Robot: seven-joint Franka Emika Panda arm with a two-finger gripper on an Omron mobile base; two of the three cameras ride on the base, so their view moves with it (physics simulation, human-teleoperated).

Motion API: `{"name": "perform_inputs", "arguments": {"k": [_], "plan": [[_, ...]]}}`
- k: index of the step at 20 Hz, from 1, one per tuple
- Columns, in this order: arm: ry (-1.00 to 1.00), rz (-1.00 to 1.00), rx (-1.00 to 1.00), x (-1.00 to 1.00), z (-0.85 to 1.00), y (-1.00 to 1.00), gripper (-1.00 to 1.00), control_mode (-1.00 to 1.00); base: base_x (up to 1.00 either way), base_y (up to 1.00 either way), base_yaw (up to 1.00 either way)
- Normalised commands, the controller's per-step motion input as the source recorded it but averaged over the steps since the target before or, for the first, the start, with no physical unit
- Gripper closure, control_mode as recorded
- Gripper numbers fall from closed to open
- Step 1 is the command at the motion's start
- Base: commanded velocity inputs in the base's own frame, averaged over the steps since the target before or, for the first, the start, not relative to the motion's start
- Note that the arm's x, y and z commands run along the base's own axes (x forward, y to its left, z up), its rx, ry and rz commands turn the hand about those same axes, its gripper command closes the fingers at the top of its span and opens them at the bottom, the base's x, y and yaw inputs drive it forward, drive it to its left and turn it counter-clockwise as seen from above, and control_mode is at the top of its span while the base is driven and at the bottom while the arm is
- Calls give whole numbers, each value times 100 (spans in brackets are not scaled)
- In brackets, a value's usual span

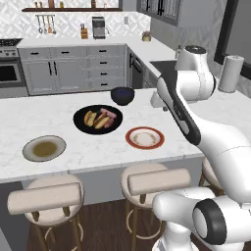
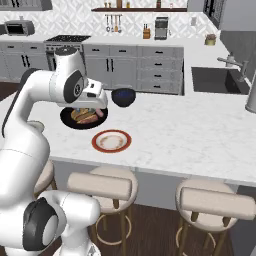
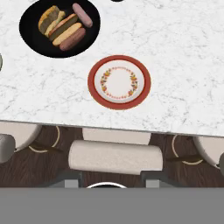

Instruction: Place one bun and one sausage from the bowl on each plate.

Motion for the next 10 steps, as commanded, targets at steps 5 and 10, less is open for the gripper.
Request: {"name": "perform_inputs", "arguments": {"k": [5, 10], "plan": [[0, 0, 0, 0, 0, 0, -100, 100, -4, 13, 0], [0, 0, 0, 0, 0, 0, -100, 100, 0, 76, 0]]}}
